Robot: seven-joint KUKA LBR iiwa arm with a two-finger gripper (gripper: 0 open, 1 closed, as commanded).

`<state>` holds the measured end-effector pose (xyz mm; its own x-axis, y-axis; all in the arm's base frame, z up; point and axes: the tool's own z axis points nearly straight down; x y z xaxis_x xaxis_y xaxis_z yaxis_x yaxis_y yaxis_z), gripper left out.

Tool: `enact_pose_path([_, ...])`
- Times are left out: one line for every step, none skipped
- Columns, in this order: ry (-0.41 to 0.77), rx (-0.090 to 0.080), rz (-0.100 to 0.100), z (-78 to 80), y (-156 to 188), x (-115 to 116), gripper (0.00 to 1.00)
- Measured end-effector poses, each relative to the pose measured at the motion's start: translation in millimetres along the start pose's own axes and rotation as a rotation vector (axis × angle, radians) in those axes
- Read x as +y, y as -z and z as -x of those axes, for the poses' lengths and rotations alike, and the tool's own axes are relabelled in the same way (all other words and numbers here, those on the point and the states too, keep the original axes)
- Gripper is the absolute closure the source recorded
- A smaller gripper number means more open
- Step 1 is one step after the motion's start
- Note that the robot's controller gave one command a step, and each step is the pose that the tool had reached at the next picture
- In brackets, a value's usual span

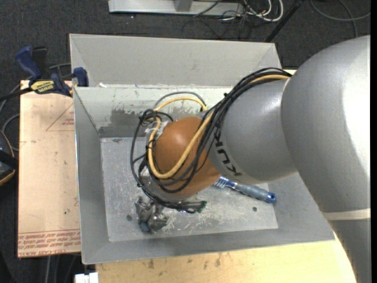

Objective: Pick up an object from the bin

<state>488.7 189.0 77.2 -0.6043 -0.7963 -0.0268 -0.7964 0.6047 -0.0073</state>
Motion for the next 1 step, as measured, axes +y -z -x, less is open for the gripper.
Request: enact_pose_path([0.027, 0.016, 0.001, 7.8, 137.4, -39.6, 1.0])
